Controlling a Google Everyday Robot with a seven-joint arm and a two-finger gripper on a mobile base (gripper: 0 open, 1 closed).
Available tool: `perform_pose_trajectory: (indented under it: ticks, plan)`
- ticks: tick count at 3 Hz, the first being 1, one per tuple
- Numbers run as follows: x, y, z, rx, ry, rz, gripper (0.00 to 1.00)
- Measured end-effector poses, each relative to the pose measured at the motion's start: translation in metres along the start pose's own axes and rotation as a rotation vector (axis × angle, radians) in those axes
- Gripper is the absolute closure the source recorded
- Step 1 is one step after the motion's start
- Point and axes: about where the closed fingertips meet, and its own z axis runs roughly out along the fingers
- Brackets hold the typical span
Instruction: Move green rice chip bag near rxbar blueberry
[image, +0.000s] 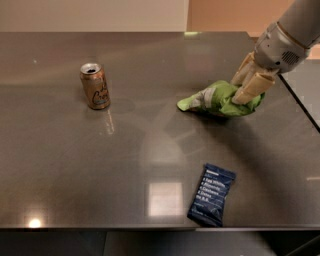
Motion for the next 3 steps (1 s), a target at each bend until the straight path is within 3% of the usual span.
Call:
perform_pose_trajectory:
  ticks: [1, 3]
  plan:
    - [0.002, 0.03, -0.012, -0.031, -0.024, -0.022, 1.0]
    - [0.006, 0.105, -0.019, -0.114, -0.049, -0.033, 0.5]
